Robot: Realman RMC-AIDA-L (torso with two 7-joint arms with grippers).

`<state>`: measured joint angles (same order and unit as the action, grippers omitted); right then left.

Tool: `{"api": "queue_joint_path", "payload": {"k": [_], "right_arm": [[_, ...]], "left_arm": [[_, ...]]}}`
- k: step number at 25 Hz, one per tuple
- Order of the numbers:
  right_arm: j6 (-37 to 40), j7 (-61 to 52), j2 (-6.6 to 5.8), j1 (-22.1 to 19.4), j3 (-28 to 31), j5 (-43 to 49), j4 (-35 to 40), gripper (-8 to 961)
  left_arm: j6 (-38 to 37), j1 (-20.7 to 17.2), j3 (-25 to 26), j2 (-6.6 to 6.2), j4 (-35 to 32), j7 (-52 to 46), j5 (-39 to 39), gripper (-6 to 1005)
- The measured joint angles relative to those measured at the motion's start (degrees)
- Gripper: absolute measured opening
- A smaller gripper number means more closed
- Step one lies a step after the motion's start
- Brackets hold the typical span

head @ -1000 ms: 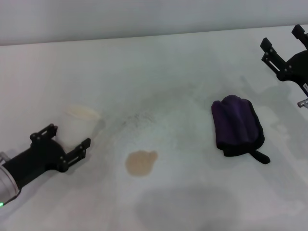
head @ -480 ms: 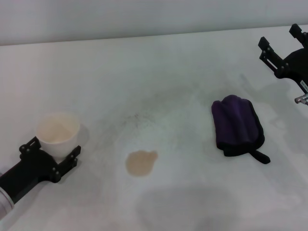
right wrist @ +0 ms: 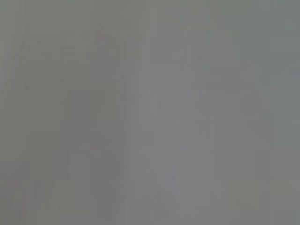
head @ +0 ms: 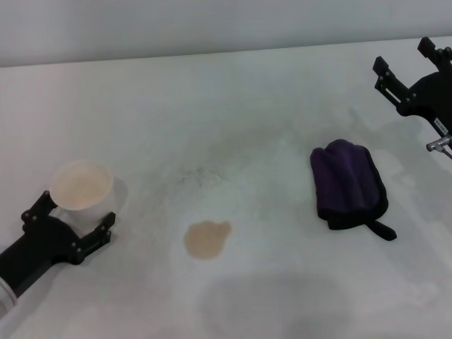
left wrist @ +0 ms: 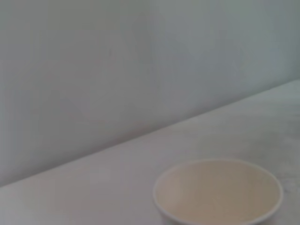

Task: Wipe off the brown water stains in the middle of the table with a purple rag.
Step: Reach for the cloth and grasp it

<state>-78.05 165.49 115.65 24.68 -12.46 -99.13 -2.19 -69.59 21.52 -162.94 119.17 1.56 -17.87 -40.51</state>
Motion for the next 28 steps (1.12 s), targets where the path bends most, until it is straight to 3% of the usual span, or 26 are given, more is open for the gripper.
{"api": "queue_joint_path", "payload": {"k": [11, 18, 28], "right_arm": [[1.8, 0.5, 0.21, -0.1, -0.2, 0.0, -0.1, 856], [3.0, 0.5, 0.19, -0.5, -0.2, 0.0, -0.4, 855], [2.7, -0.4, 0.10, -1.4, -0.1, -0.2, -0.6, 854]], "left_arm": [[-1.7, -5.8, 0.0, 0.07, -1.5, 5.8, -3.3, 893], [-7.3, -9.4, 0.1, 0.09, -3.3, 9.7, -5.1, 892], [-15.3, -11.5, 0.1, 0.03, -5.8, 10.7, -7.3, 892]]}}
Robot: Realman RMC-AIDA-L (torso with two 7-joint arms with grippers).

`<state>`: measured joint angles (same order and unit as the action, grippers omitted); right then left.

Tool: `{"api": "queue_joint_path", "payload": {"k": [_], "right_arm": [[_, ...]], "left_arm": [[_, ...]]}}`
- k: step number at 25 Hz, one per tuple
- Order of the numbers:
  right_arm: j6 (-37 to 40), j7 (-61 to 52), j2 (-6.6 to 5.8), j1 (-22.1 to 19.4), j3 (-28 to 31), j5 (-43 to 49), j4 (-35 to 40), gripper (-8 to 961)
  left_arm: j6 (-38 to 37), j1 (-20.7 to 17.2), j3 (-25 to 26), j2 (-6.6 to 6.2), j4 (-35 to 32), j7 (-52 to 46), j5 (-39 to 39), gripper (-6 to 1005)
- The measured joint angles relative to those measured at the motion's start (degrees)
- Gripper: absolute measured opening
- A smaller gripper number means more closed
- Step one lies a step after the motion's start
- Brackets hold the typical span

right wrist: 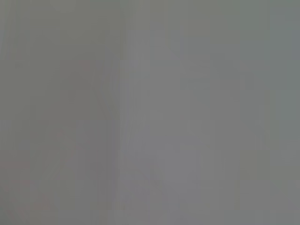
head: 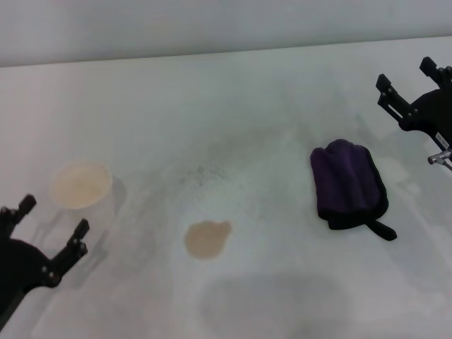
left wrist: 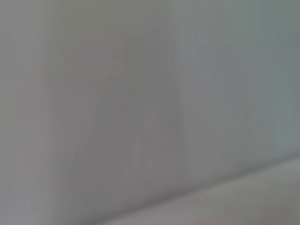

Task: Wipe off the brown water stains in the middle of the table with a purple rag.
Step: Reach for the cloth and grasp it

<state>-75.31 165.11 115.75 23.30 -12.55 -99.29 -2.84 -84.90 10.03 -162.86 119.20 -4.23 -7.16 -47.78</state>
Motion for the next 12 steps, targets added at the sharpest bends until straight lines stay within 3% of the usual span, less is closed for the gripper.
{"api": "queue_joint_path", "payload": {"k": [12], "right_arm": [[-3.0, -5.0, -0.31, -1.3, -0.1, 0.1, 0.4, 854]], "left_arm": [[-7.1, 0.5, 0.0, -0.35, -0.1, 1.0, -11.3, 893]]}}
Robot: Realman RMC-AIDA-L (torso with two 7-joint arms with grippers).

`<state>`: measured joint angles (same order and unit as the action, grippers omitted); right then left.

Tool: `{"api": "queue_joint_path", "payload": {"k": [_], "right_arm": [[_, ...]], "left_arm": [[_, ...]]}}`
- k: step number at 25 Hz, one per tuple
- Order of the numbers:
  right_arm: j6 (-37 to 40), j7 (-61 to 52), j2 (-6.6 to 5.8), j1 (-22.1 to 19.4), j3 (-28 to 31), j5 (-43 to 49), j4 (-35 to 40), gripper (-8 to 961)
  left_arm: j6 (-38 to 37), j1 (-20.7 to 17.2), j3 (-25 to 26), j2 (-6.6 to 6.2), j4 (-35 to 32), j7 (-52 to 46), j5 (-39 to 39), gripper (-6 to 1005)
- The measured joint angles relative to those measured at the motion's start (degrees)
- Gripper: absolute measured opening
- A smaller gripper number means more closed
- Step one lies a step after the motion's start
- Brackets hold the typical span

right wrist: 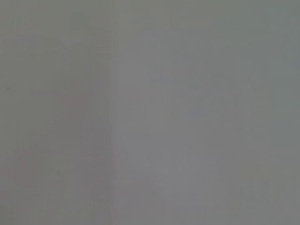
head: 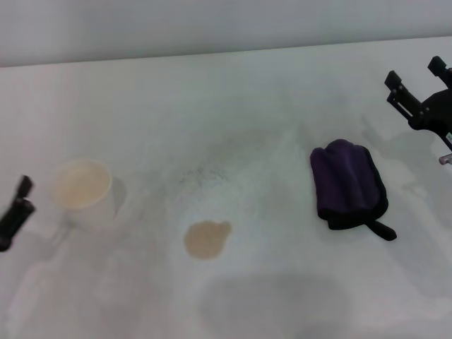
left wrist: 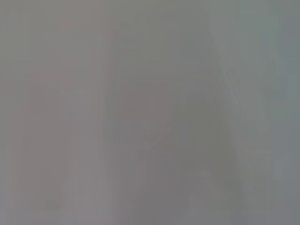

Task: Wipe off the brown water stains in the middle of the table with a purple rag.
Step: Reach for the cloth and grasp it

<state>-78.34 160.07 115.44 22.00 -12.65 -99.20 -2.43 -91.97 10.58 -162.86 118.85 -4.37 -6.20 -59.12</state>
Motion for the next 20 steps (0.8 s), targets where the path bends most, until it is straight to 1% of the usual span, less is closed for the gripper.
{"api": "queue_joint_path", "payload": {"k": [4, 7, 9, 11, 13, 15, 16, 18, 20], "right_arm": [[0.1, -5.3, -0.26, 0.0, -1.0, 0.0, 1.5, 853], [1.8, -12.8, -0.33, 0.0, -3.9, 0.1, 5.4, 853], [3.9, -22.0, -0.37, 0.0, -7.4, 0.1, 9.8, 853], [7.3, -33.8, -0.43, -0.1, -12.8, 0.1, 15.8, 853], [11.9, -44.2, -0.56, -0.5, -19.1, 0.8, 22.0, 853], [17.3, -55.5, -0.78, -1.2, -26.0, 3.5, 29.4, 853], [19.2, -60.5, -0.90, -1.5, -28.5, 6.1, 32.7, 853], [20.7, -69.2, -1.24, -1.5, -31.3, 12.1, 38.2, 853], [20.3, -78.5, -1.42, -1.2, -31.8, 20.2, 43.4, 852]], "left_arm": [[-0.1, -0.3, 0.0, -0.02, 1.2, -0.3, -4.9, 893], [0.2, -0.6, 0.0, 0.01, 1.5, -1.1, -8.6, 893], [0.3, -0.7, 0.0, 0.04, 1.6, -2.2, -10.7, 893], [0.3, -1.0, 0.0, 0.05, 2.1, -3.9, -12.8, 893], [0.4, -1.2, 0.0, 0.06, 2.3, -4.4, -13.2, 893], [0.9, -1.5, 0.0, 0.06, 2.4, -4.8, -13.8, 893], [1.1, -1.6, 0.0, 0.07, 2.4, -4.9, -13.8, 893], [1.7, -1.8, 0.0, 0.06, 2.5, -4.9, -13.9, 893], [2.6, -1.9, 0.0, 0.06, 2.5, -4.9, -14.0, 893]]}}
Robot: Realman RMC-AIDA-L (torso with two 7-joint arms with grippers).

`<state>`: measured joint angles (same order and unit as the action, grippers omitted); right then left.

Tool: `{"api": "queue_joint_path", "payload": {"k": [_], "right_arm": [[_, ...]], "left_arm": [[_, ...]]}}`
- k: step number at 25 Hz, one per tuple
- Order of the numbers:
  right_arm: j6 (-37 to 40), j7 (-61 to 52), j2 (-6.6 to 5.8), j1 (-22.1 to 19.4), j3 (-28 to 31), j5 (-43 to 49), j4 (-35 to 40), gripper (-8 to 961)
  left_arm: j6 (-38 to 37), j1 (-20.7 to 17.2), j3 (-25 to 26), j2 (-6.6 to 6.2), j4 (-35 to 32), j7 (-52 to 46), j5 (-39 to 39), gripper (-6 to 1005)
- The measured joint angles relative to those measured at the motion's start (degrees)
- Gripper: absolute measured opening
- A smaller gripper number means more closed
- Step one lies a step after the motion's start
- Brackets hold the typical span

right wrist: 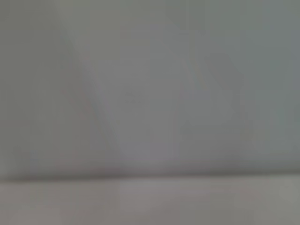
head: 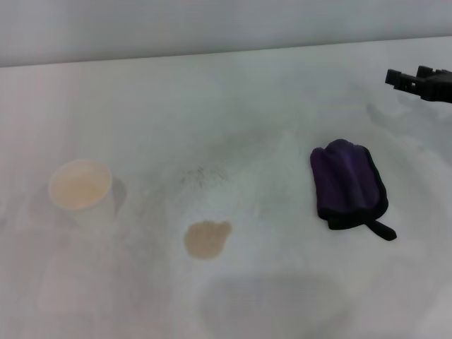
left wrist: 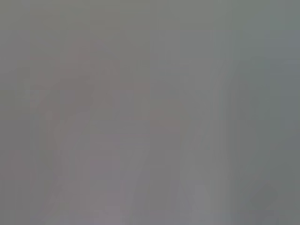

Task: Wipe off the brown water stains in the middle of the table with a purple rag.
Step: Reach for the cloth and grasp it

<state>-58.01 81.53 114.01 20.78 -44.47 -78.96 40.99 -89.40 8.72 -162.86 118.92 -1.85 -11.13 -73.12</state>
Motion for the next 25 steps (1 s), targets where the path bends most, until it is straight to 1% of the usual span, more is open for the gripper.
{"api": "queue_joint_path", "payload": {"k": [3, 6, 10, 13, 15, 18, 21, 25], "right_arm": [[-2.3, -14.4, 0.14, 1.1, -0.6, 14.3, 8.0, 852], [-5.5, -25.1, 0.92, 1.7, -3.4, 27.0, 17.2, 852], [-9.8, -37.2, 1.05, 2.1, -12.2, 36.8, 28.3, 852], [-13.0, -44.5, 1.08, 2.7, -17.1, 43.1, 35.3, 852], [-16.1, -48.3, 1.14, 3.6, -20.1, 47.0, 38.5, 852], [-20.8, -51.4, 1.15, 5.7, -23.2, 49.6, 40.3, 851], [-25.3, -53.4, 1.27, 7.6, -24.3, 50.8, 39.6, 851], [-26.6, -56.4, 1.30, 8.2, -27.0, 51.2, 39.1, 849]], "left_arm": [[0.9, 0.0, 0.0, 0.00, 0.1, 0.0, -0.1, 893], [1.5, 0.2, 0.0, 0.00, 0.5, 0.0, -0.2, 893], [2.2, 0.5, 0.0, -0.03, 0.6, 0.0, -0.2, 893], [2.6, 1.2, 0.0, -0.05, 1.1, 0.0, 0.2, 893], [2.9, 1.6, -0.1, -0.04, 1.4, 0.0, 0.4, 893], [3.0, 2.0, -0.1, -0.06, 1.5, 0.0, 0.4, 893], [3.3, 2.8, -0.1, -0.08, 2.0, 0.2, 0.5, 893], [3.9, 3.4, -0.1, -0.09, 2.1, 0.3, 0.5, 893]]}}
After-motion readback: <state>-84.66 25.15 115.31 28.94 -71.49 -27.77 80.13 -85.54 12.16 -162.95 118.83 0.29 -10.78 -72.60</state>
